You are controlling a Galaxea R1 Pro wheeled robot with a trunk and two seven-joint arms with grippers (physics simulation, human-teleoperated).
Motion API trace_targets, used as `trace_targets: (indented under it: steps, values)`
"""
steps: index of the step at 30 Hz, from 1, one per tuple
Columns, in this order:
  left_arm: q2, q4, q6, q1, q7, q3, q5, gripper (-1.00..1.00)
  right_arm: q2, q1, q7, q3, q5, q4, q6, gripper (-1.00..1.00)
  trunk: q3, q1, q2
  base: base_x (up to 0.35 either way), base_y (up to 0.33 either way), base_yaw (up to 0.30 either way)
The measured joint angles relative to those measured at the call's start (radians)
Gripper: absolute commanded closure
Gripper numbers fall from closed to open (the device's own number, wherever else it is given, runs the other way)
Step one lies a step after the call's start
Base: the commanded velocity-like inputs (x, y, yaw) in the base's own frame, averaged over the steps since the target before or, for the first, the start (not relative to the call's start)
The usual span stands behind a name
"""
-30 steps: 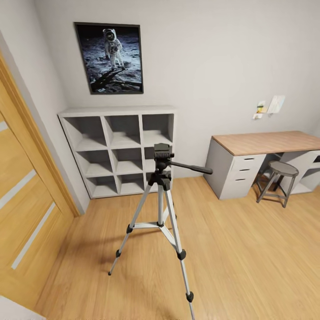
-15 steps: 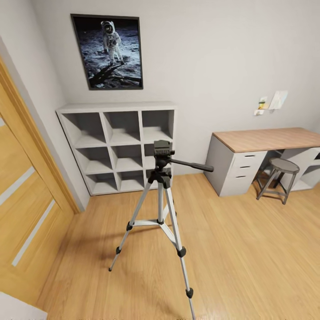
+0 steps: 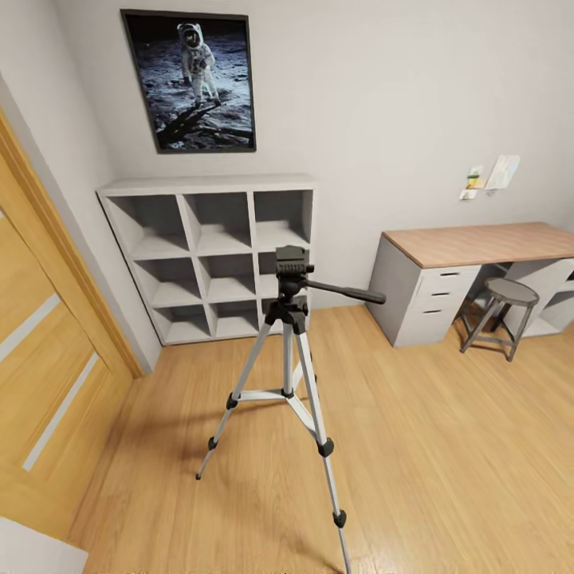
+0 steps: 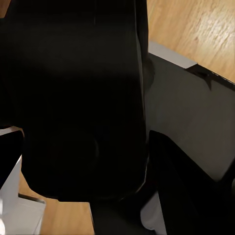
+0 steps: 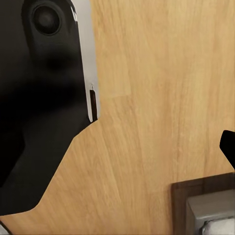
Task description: Attach the digital camera to the camera tripod in the bedroom.
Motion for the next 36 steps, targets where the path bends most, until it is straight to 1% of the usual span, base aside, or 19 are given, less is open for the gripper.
trace_targets:
  steps: [31,36]
  values:
    - [-0.001,0.000,0.001,0.000,0.000,0.000,-0.001,1.00,0.001,0.000,0.000,0.000,0.000,0.000,-0.001,-1.00,-0.050,0.000,0.000,0.000,0.000,0.000]
    - [-0.001,0.000,-0.002,0.000,0.000,-0.001,-0.002,1.00,0.001,0.000,0.000,0.000,0.000,0.000,-0.008,-1.00,-0.053,0.000,0.000,0.000,0.000,0.000]
